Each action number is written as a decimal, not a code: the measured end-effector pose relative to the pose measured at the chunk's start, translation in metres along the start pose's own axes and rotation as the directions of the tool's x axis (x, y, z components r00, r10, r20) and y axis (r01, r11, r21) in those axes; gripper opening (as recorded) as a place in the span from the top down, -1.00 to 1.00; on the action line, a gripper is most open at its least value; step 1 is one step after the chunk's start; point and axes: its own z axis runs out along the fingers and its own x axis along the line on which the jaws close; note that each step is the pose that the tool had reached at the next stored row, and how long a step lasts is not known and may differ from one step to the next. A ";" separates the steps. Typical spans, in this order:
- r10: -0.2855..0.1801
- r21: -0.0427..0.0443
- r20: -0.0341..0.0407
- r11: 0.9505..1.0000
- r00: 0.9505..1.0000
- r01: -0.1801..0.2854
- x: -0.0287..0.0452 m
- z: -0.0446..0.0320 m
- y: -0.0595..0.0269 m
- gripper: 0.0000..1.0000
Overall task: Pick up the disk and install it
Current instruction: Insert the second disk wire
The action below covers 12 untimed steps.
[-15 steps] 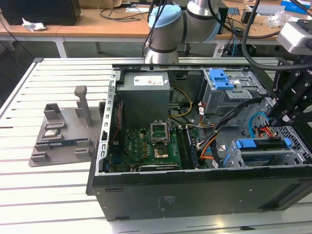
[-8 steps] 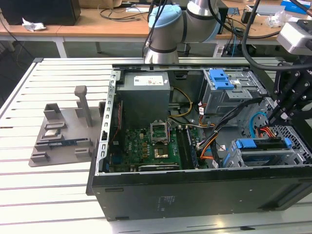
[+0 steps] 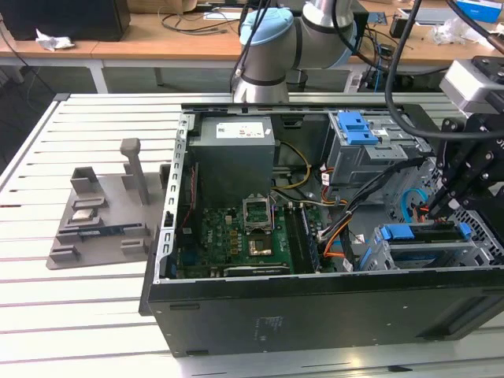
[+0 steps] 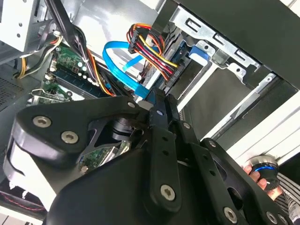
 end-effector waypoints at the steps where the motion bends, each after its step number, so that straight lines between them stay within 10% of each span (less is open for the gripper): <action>1: -0.006 0.000 -0.001 1.000 1.000 0.006 0.0000 0.0005 0.0000 0.68; 12: -0.018 -0.001 -0.001 1.000 1.000 0.018 0.0031 0.0227 -0.0026 0.65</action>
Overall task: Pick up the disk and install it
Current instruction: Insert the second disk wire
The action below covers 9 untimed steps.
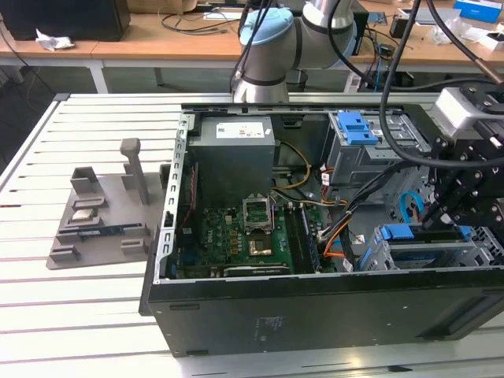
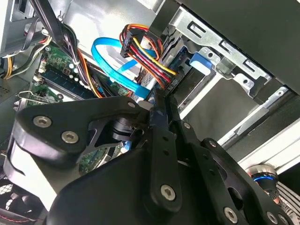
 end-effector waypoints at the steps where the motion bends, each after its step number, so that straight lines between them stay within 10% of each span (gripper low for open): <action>1: 0.000 0.000 0.000 1.000 1.000 0.000 0.0000 0.0002 0.0000 0.65; 9: 0.000 0.000 -0.001 1.000 1.000 0.000 -0.0016 -0.0170 0.0015 0.53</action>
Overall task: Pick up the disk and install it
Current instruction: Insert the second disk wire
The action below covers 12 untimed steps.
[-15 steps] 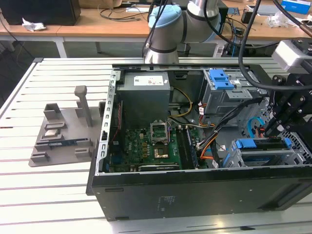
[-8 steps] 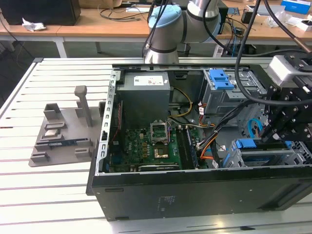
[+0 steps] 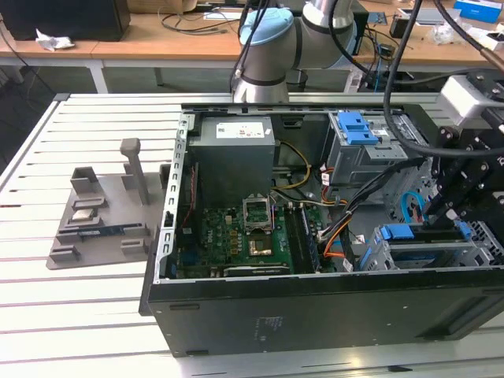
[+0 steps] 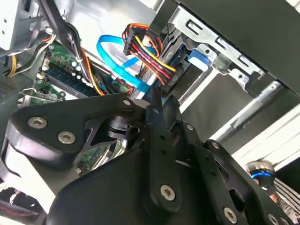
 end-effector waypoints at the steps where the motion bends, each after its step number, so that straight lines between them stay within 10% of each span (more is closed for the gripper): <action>1: 0.000 0.000 0.000 1.000 1.000 0.000 -0.0007 -0.0035 0.0002 0.56; 6: 0.000 0.000 0.000 1.000 1.000 0.000 -0.0024 -0.0263 0.0022 0.79; 12: 0.000 0.000 0.000 1.000 1.000 0.000 -0.0024 -0.0275 0.0023 0.79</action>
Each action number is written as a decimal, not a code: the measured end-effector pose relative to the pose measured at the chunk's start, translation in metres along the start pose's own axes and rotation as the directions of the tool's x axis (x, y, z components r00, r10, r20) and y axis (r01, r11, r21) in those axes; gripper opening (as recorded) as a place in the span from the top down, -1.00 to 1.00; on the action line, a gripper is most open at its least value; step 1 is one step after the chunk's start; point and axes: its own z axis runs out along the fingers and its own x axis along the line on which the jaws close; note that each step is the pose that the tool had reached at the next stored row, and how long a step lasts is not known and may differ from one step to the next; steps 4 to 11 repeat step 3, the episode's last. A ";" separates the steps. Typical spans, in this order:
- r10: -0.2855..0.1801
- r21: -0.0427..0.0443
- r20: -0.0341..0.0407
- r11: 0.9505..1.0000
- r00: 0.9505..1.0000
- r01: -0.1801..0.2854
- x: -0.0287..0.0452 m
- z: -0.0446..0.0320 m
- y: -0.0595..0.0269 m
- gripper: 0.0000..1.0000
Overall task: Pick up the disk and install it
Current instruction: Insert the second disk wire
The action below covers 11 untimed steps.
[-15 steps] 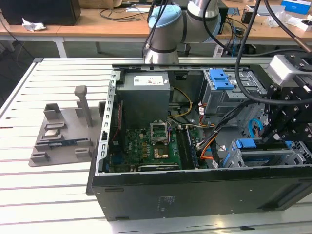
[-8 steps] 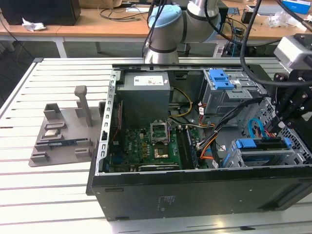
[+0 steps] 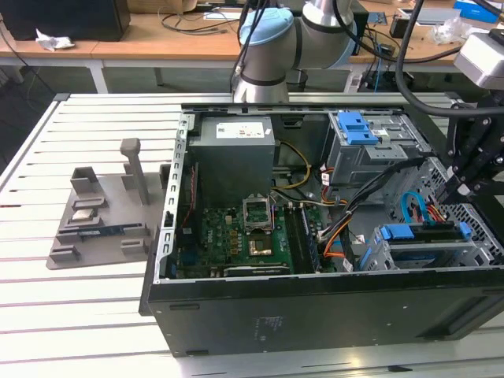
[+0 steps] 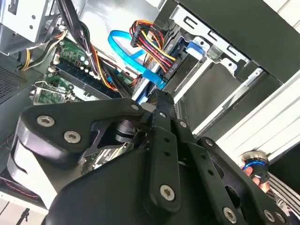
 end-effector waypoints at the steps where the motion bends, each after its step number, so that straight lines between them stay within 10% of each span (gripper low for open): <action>1: 0.000 0.000 0.000 1.000 1.000 0.000 0.0000 0.0000 0.0000 0.79; 11: 0.000 0.000 0.000 1.000 1.000 0.000 0.0000 0.0000 0.0000 0.79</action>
